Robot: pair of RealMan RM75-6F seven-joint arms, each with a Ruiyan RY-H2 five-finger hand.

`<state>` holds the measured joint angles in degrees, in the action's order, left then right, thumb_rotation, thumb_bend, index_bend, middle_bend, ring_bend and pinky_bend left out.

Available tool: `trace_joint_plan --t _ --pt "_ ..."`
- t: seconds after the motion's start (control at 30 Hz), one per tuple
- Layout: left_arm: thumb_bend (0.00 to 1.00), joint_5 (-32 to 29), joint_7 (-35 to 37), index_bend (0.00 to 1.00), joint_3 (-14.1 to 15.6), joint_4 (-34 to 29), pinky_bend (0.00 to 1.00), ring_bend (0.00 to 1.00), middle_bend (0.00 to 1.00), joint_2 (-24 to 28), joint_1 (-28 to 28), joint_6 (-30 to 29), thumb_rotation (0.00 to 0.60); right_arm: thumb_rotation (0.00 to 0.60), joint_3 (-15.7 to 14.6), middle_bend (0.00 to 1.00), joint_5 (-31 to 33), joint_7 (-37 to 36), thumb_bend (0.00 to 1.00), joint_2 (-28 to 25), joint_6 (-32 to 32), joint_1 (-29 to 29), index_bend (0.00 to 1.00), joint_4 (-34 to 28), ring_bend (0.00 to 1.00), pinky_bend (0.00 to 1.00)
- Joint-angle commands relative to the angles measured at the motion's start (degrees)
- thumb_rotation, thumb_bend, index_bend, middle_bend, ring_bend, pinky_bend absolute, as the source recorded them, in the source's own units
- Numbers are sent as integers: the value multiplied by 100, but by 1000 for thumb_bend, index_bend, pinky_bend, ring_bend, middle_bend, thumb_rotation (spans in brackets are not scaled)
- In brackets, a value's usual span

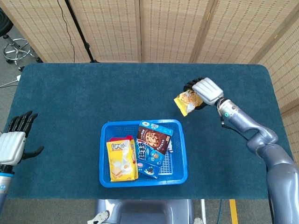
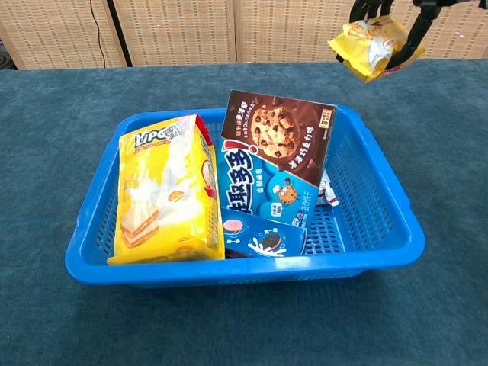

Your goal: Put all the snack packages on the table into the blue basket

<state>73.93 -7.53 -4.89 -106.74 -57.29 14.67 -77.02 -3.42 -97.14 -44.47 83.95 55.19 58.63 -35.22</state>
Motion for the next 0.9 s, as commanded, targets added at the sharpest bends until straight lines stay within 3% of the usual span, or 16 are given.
trace_joint_plan --t 0.03,0.13,0.17,0.33,0.43,0.63,0.9 --pt "195 2 53 0 0 -13 0 0 0 33 -9 31 600 600 333 556 267 699 333 -1251 705 -290 546 -1939 423 579" --pt "195 5 86 0 -3 -18 0 0 0 57 -19 44 600 600 381 556 249 954 333 -1679 970 -425 548 -2750 424 579" --pt "195 28 120 0 -1 -28 0 0 0 71 -27 42 600 600 358 556 55 1076 333 -1949 1366 -546 548 -3270 424 579" --pt "195 168 235 0 29 -42 0 0 0 120 -52 56 600 600 280 563 -419 1832 332 -2669 1955 -858 551 -4812 430 579" --pt "194 257 299 0 51 -43 0 0 0 142 -70 56 600 600 234 565 -759 2214 332 -2845 2148 -970 551 -5342 431 580" --pt "195 380 464 0 68 -44 0 0 0 201 -121 18 600 600 220 570 -1304 2825 333 -2708 2271 -1058 551 -5646 433 586" --pt "195 422 642 0 66 -25 0 0 0 269 -150 46 600 600 251 572 -1377 3251 333 -2176 1883 -1020 549 -5538 434 586"
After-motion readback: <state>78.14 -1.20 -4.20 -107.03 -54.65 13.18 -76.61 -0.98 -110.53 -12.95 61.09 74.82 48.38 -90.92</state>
